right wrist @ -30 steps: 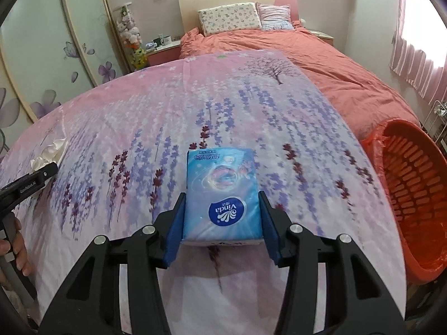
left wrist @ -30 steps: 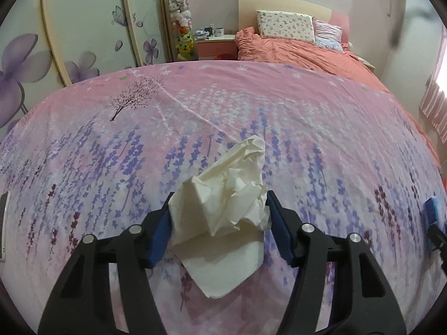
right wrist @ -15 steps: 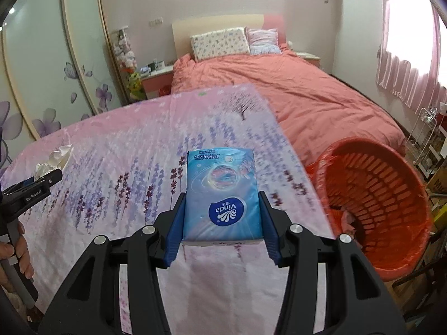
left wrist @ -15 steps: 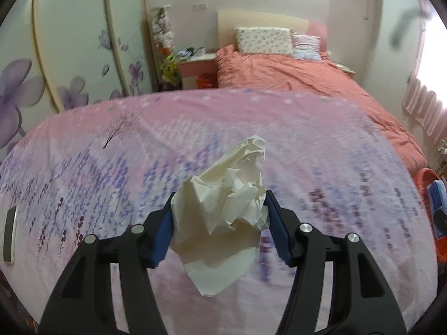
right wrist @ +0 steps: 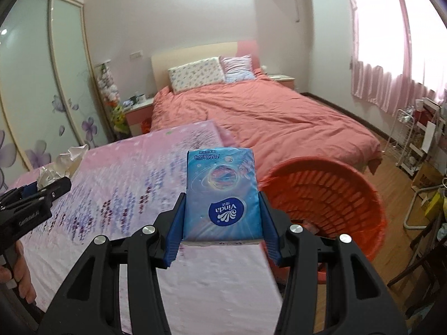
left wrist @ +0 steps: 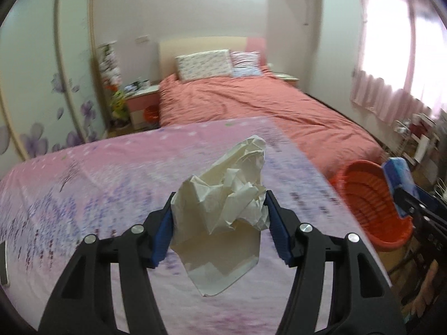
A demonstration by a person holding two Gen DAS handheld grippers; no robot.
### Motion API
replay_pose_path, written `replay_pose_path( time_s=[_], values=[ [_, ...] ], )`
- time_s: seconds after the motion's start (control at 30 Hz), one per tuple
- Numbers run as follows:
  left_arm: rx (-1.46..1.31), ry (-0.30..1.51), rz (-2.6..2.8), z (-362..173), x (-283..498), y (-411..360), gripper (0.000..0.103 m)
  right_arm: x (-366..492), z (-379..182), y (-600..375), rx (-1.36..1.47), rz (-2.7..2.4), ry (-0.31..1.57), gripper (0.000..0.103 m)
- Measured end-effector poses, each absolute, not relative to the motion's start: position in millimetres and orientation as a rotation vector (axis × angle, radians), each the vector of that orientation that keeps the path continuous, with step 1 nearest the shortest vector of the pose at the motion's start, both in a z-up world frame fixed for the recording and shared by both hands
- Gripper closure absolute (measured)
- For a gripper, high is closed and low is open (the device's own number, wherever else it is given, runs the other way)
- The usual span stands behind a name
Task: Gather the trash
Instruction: 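Lift the tissue and tissue pack and carry both over the orange basket, then open both tools to drop the tissue and tissue pack into the basket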
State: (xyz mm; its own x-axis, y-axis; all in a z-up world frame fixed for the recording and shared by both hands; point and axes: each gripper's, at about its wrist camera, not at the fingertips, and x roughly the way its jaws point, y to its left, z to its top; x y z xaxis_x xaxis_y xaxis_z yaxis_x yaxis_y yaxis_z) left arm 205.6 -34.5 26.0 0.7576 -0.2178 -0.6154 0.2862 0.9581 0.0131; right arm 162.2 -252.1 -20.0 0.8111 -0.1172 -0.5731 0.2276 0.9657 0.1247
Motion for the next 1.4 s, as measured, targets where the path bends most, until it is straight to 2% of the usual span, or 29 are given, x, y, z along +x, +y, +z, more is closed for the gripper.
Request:
replay_pose_path(
  time_s=[0.4, 0.77, 0.8, 0.87, 1.0, 1.1, 1.23, 1.37, 1.4],
  values=[
    [0.145, 0.635, -0.514, 31.6, 188.0, -141.9, 0.044, 144.5, -19.6, -328.6, 0.305, -0.318, 0.542, 0.053],
    [0.207, 0.680, -0.693, -5.1, 195.3, -257.5, 0.041, 156.9, -44.1, -396.1, 0.446, -0.366, 0.551, 0.052],
    [0.219, 0.691, -0.702, -11.2, 198.5, -268.9, 0.040, 158.1, -45.7, -399.3, 0.455, -0.367, 0.550, 0.050],
    [0.237, 0.717, -0.710, -22.5, 206.7, -284.2, 0.033, 159.9, -50.8, -409.3, 0.489, -0.358, 0.550, 0.048],
    [0.243, 0.791, -0.696, -49.3, 224.6, -296.1, 0.024, 161.8, -60.0, -424.5, 0.551, -0.350, 0.555, 0.036],
    [0.222, 0.819, -0.678, -56.2, 233.5, -286.8, 0.023, 158.7, -61.9, -422.1, 0.537, -0.368, 0.557, 0.031],
    [0.224, 0.799, -0.643, -53.6, 232.7, -265.3, 0.022, 148.1, -57.0, -412.5, 0.469, -0.425, 0.544, 0.019],
    [0.217, 0.733, -0.576, -37.4, 219.0, -232.6, 0.015, 134.7, -45.5, -396.0, 0.382, -0.487, 0.535, 0.011],
    [0.214, 0.704, -0.550, -32.2, 212.2, -216.9, 0.013, 130.9, -42.2, -393.8, 0.363, -0.502, 0.529, 0.006]
  ],
)
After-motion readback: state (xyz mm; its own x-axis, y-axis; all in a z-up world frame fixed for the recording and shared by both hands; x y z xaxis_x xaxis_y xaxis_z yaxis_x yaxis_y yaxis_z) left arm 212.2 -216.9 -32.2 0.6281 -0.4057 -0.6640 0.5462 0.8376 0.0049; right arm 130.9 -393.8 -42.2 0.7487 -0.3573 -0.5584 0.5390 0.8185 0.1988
